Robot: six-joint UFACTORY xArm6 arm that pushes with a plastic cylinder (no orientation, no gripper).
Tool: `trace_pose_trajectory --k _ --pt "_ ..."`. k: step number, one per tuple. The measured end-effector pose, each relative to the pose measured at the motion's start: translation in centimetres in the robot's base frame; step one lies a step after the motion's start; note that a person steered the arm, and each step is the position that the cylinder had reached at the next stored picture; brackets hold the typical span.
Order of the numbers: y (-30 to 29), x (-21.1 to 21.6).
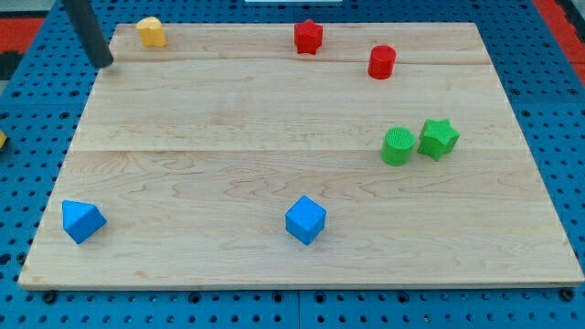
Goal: Move the yellow heart to the left parallel of the red circle
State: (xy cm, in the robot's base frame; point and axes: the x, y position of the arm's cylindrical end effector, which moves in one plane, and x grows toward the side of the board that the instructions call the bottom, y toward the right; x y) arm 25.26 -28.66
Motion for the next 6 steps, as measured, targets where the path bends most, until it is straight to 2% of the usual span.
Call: trace_pose_trajectory --k 1,2,3,4,5,6 --pt "1.4 -5.7" --pt "6.8 -6.1" --pt "16.8 -0.9" --pt "23.1 4.8" --pt "22.6 0.3" --pt "19.5 -1.2"
